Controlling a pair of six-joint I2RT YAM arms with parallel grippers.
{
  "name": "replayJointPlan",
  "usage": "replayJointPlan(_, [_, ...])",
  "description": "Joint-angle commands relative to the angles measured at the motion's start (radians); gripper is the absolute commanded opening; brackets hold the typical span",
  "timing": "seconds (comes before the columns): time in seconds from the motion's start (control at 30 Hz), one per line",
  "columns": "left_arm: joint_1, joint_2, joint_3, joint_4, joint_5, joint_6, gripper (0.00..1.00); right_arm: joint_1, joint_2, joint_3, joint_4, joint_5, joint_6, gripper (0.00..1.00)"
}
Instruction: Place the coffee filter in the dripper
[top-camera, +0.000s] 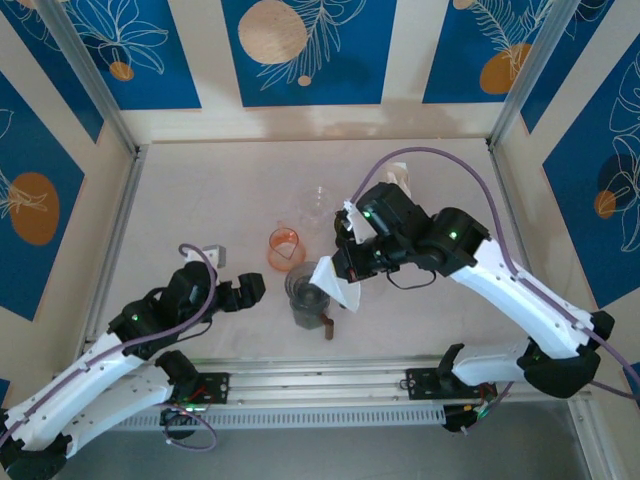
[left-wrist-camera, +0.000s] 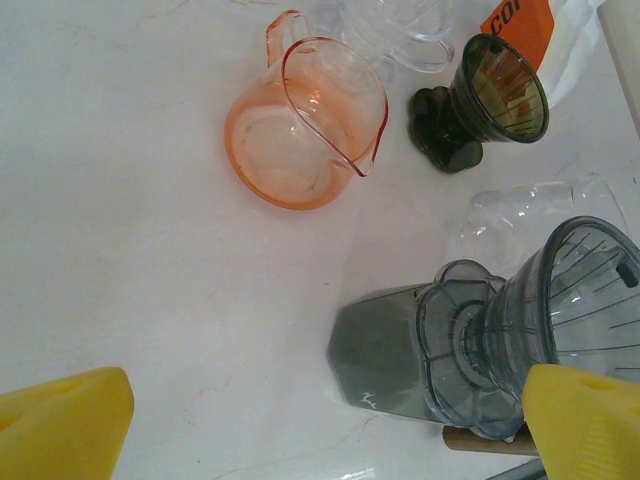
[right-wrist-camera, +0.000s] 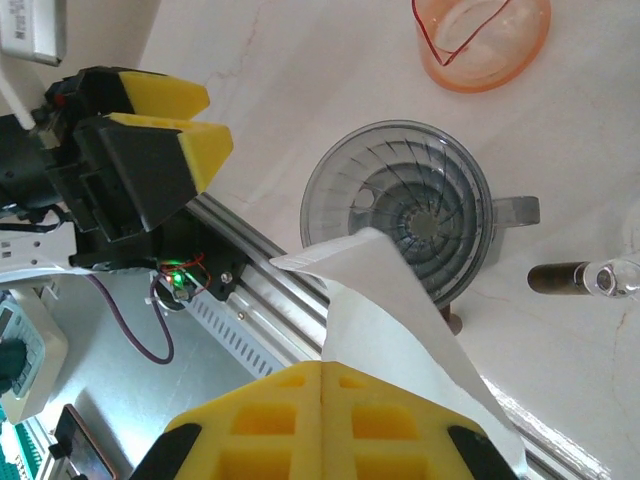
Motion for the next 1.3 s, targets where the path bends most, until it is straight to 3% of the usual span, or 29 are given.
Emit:
replayJointPlan(0.0, [0.012,-0.021,-0.017,0.016,0.027,-0.002,1.0,0.008,0.044,0.042,-0.042,-0.031,-0.02,0.0])
replayJointPlan(0.57, [0.013,-0.06,-0.051,0.018,0.036,0.001,1.0,0.012,0.304,0.18,-0.043,-0.037,-0.1,0.0])
replayJointPlan(0.97, [0.012,-0.057,-0.042,0.022,0.054,0.001,1.0,0.025,0.374,0.096,0.063,-0.018,-0.096,0.0])
replayJointPlan(1.03, [0.012,-0.051,-0.034,0.022,0.058,0.005,1.0,0.025,0.358,0.077,0.087,-0.015,-0.089,0.07])
replayJointPlan(1.2, [0.011,-0.018,-0.007,0.032,0.078,0.014,1.0,0.034,0.284,0.03,0.135,0.018,-0.068,0.36])
replayJointPlan(1.27, [0.012,0.0,0.003,0.04,0.086,0.016,1.0,0.04,0.231,-0.003,0.165,0.047,-0.055,0.41])
